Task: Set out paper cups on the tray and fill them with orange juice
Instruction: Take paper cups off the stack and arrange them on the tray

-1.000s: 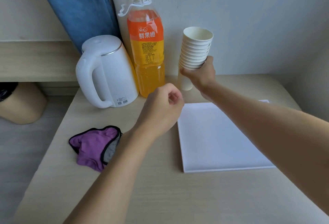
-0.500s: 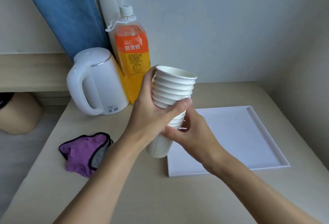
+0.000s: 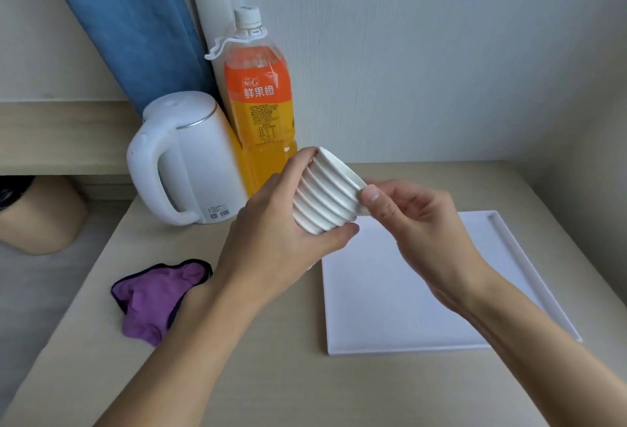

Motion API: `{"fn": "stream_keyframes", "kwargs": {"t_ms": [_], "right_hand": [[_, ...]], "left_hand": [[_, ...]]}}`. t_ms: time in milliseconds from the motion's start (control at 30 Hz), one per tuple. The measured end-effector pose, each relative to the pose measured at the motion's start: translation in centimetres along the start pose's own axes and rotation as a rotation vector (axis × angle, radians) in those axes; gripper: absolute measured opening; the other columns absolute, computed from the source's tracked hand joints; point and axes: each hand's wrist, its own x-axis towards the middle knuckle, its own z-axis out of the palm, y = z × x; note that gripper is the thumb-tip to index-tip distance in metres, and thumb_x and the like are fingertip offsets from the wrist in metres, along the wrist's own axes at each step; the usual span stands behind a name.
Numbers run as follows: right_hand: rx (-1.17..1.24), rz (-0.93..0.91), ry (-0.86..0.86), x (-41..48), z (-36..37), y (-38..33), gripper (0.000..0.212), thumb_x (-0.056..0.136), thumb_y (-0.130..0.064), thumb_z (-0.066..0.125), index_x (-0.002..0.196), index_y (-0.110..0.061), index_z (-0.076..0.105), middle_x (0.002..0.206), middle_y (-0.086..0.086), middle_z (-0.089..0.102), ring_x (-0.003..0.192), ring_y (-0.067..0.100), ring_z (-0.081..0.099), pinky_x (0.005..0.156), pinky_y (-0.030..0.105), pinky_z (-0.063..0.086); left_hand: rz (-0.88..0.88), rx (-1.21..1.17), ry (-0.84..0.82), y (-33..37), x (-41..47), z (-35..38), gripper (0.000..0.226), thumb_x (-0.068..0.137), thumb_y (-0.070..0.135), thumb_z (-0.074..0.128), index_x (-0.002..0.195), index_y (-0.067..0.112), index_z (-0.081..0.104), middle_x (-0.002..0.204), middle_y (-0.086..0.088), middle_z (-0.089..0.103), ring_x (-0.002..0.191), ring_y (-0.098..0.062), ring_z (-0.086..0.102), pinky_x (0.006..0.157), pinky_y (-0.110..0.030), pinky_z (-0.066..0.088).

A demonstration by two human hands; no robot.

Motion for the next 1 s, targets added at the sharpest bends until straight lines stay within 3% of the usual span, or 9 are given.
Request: {"fn": "stream_keyframes", "kwargs": {"t_ms": [100,267,367,500,600,700,800,867,1000], "right_hand": [[0.029,-0.066,0.084,0.5,0.0,0.4,0.02,0.086,-0.029,0.06,0.083,-0.013,0.072,0.082,-0.01,0.075,0.08,0.0,0.067,0.075,0.012,0.048],[0.166,-0.104,0.355,2.1,-2.7,0.7,0.023,0.083,-0.038,0.064,0.082,-0.015,0.067,0.086,0.002,0.067,0.087,0.018,0.062,0.088,0.038,0.054],[-0.033,-0.08,0.406,2.5,-3.9,2.9,0.02,0.085,-0.037,0.072,0.083,-0.018,0.07,0.085,-0.007,0.071,0.085,0.011,0.064,0.092,0.044,0.055],[-0.391,0.043,0.276,2.3,-2.2,6.2,0.013,0.088,-0.023,0.073,0.085,-0.011,0.072,0.114,-0.003,0.064,0.093,0.01,0.066,0.072,0.012,0.052],[-0.454,0.084,0.228,2.3,-1.3,7.0,0.012,0.089,-0.025,0.073,0.094,-0.015,0.071,0.125,-0.005,0.058,0.089,-0.002,0.065,0.066,0.011,0.052],[-0.431,0.166,0.175,2.1,-1.1,7.7,0.04,0.088,-0.027,0.074,0.125,-0.023,0.059,0.13,0.001,0.059,0.09,-0.016,0.061,0.068,0.01,0.053],[-0.401,0.238,0.082,1.6,-1.4,8.2,0.092,0.08,-0.029,0.08,0.153,-0.025,0.024,0.147,0.0,0.045,0.128,0.01,0.052,0.102,0.03,0.049],[-0.437,0.306,0.026,1.4,-1.7,8.3,0.116,0.072,-0.038,0.084,0.157,-0.027,0.006,0.154,0.0,0.037,0.135,0.015,0.044,0.109,0.041,0.043],[-0.515,0.374,-0.008,1.5,-1.7,9.2,0.115,0.068,-0.038,0.088,0.154,-0.023,0.014,0.142,0.001,0.047,0.121,0.017,0.053,0.099,0.04,0.05]], "left_hand": [[-0.001,0.036,-0.03,-0.2,0.1,-0.2,0.086,0.07,0.054,0.086,0.14,0.053,0.036,0.12,0.018,0.06,0.107,-0.014,0.06,0.087,-0.044,0.055],[-0.076,0.11,-0.006,-0.9,0.0,-0.7,0.084,0.072,0.056,0.084,0.14,0.051,0.035,0.119,0.014,0.058,0.105,-0.019,0.059,0.089,-0.044,0.054],[-0.125,0.071,0.072,-1.0,0.3,-1.2,0.085,0.073,0.056,0.082,0.144,0.048,0.035,0.121,0.015,0.058,0.107,-0.015,0.057,0.09,-0.039,0.052],[-0.157,0.02,0.13,-0.9,0.4,-1.2,0.086,0.074,0.054,0.082,0.146,0.044,0.036,0.122,0.016,0.057,0.107,-0.012,0.055,0.086,-0.032,0.047],[-0.165,-0.001,0.141,-0.8,0.5,-1.2,0.086,0.074,0.054,0.083,0.146,0.043,0.037,0.121,0.016,0.058,0.108,-0.013,0.057,0.09,-0.034,0.05],[-0.169,-0.002,0.134,-0.7,0.5,-1.3,0.086,0.073,0.054,0.082,0.146,0.042,0.037,0.122,0.016,0.058,0.109,-0.012,0.057,0.091,-0.034,0.05],[-0.169,0.013,0.121,-0.7,0.5,-1.3,0.088,0.074,0.055,0.082,0.147,0.043,0.036,0.126,0.015,0.058,0.112,-0.014,0.057,0.094,-0.037,0.051],[-0.172,0.006,0.119,-0.8,0.5,-1.3,0.087,0.074,0.055,0.082,0.147,0.043,0.036,0.125,0.015,0.058,0.112,-0.015,0.057,0.095,-0.039,0.051],[-0.171,-0.007,0.117,-0.7,0.5,-1.2,0.086,0.074,0.055,0.083,0.145,0.044,0.037,0.125,0.015,0.059,0.11,-0.015,0.057,0.095,-0.039,0.051]]}}
